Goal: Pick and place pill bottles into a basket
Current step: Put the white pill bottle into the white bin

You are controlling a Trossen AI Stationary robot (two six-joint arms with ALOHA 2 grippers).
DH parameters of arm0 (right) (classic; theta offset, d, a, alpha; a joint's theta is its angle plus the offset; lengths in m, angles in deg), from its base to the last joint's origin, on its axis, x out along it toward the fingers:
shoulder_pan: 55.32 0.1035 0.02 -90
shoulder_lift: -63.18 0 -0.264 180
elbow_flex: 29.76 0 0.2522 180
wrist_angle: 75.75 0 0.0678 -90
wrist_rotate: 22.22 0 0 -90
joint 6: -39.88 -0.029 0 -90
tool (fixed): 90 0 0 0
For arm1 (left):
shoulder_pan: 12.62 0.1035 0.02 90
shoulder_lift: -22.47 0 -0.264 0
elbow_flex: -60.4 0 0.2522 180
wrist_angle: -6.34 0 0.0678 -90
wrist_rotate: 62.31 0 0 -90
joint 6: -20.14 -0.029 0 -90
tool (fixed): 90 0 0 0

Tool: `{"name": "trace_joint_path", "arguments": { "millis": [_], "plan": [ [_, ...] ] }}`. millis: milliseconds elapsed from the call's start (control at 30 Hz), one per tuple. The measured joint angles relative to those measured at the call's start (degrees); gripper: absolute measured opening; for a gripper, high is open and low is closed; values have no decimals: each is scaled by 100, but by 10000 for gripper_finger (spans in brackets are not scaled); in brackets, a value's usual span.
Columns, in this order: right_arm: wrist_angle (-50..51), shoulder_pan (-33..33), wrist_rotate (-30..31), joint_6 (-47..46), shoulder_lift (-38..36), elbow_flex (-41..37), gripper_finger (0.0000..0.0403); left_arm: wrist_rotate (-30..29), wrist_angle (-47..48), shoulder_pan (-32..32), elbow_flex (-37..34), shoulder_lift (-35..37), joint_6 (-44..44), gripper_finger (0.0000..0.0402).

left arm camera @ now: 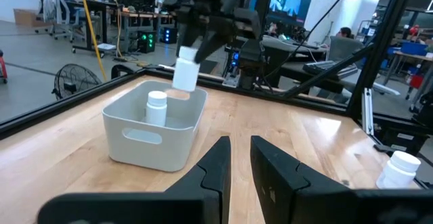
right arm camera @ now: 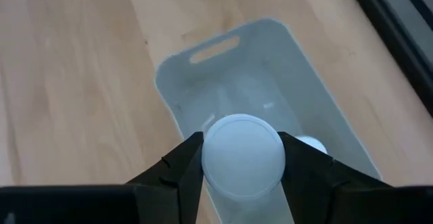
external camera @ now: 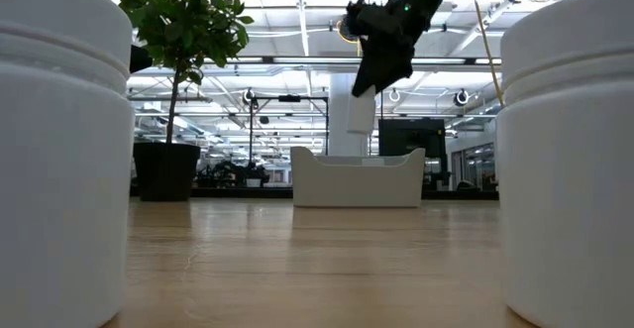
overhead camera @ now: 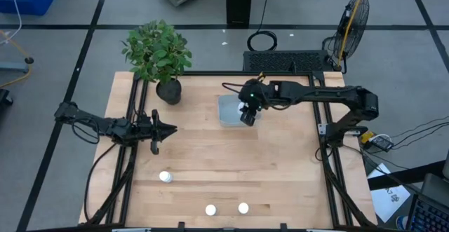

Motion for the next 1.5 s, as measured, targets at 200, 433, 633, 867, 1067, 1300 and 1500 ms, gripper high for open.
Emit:
{"name": "trace_joint_path", "arguments": {
  "millis": [200, 433, 633, 867, 1067, 1300, 1500],
  "plan": [
    [16, -28, 9, 82, 271, -2, 149, 0, 3, 0, 0, 0, 0, 61],
    [-105, -158, 41, 75, 419, -69, 154, 0, 0, 2, 0, 0, 2, 61],
    [-586, -289, 9, 81, 330, -650, 149, 0, 3, 1, 0, 0, 2, 61],
    [-795, -293, -4, 11, 266, -1048, 153, 0, 0, 0, -1, 0, 0, 61],
    [-1085, -298, -4, -26, 264, -1282, 151, 0, 0, 0, 0, 0, 2, 61],
    [-1454, -411, -284, -175, 264, -1626, 153, 0, 0, 2, 0, 0, 2, 61],
    [-1451, -526, -284, -179, 262, -1791, 157, 0, 0, 1, -1, 0, 1, 61]
  ]
}}
